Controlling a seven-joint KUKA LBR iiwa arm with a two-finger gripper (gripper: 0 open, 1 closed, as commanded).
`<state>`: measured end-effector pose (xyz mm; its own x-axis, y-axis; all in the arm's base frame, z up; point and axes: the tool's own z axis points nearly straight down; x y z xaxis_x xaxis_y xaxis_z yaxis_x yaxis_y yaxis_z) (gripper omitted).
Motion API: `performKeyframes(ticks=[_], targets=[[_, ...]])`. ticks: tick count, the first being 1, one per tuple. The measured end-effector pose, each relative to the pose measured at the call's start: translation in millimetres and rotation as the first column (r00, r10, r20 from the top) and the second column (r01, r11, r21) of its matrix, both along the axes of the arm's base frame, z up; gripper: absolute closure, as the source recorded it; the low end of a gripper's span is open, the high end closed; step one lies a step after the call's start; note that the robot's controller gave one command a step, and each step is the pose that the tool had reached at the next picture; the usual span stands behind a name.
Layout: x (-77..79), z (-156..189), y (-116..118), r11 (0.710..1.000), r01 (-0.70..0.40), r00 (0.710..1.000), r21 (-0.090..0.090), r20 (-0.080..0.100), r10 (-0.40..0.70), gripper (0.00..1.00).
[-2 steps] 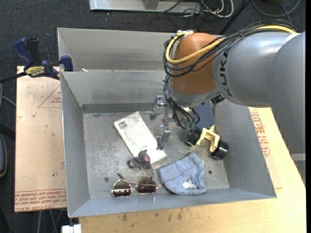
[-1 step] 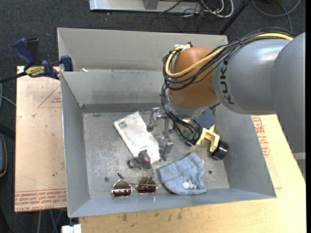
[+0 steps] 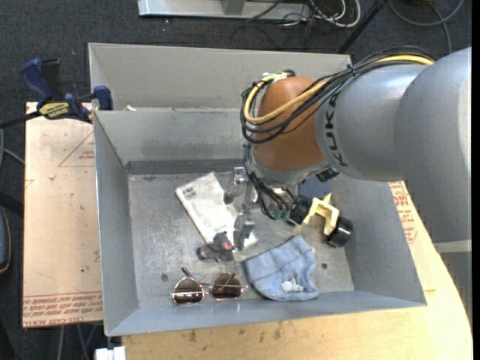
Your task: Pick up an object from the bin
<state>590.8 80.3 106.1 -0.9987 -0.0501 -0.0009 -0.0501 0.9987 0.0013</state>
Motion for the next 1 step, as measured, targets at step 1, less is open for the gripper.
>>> performKeyframes(ticks=[1], targets=[[-21.8,-20.6,23.8,0.987,-0.16,0.987,-0.001,0.002,0.16,0.0]])
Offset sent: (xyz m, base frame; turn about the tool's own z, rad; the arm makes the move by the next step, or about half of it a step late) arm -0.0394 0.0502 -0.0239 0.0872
